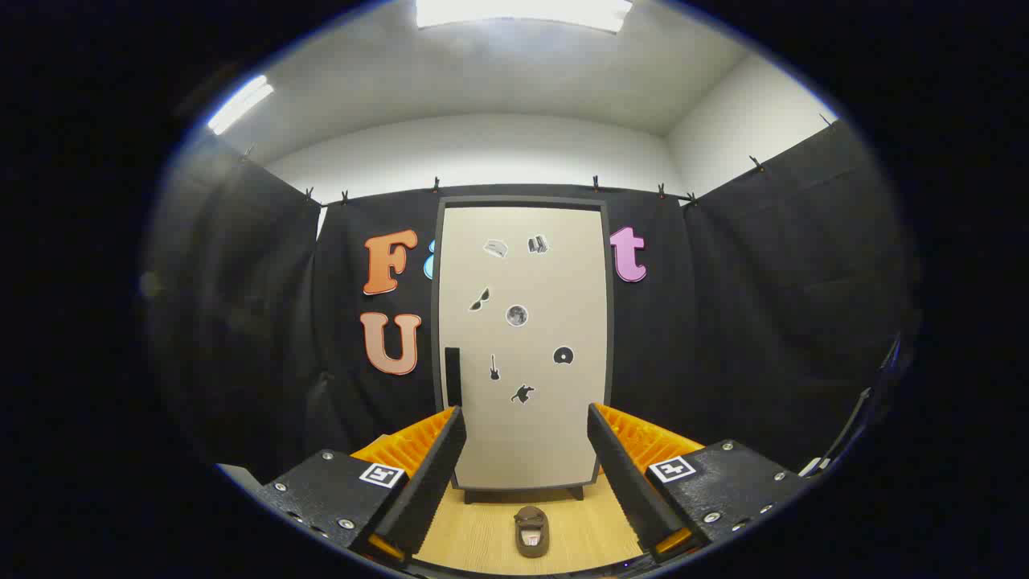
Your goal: Open the shoe cabinet door, grab the shoes and put them into the shoe cabinet, then close the shoe cabinet door.
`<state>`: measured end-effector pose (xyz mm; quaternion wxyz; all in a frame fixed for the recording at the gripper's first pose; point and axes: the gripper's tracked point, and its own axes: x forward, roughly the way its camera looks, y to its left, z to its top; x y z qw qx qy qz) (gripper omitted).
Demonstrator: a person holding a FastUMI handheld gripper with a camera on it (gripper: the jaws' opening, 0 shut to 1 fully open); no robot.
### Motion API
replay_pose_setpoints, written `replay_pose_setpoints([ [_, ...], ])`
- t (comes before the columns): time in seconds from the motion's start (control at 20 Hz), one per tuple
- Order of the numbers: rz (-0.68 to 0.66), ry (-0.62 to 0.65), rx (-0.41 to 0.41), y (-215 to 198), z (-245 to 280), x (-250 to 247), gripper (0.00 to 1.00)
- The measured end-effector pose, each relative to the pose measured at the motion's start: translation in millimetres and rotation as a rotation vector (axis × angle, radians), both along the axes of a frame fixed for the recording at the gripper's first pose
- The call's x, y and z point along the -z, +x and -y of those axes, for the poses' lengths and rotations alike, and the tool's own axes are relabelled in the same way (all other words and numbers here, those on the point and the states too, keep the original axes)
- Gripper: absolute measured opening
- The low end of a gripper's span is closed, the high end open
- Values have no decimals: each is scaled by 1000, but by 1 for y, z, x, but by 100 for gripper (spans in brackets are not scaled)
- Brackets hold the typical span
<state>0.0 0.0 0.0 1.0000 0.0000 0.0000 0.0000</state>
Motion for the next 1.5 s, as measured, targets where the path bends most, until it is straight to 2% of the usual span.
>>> replay_pose_setpoints([
  [0.85, -21, 4, -26, 11, -9, 7, 95],
  [1.2, -39, -6, -62, 29, -40, 17, 94],
  [1.5, -46, -11, -59, 58, -71, 26, 91],
])
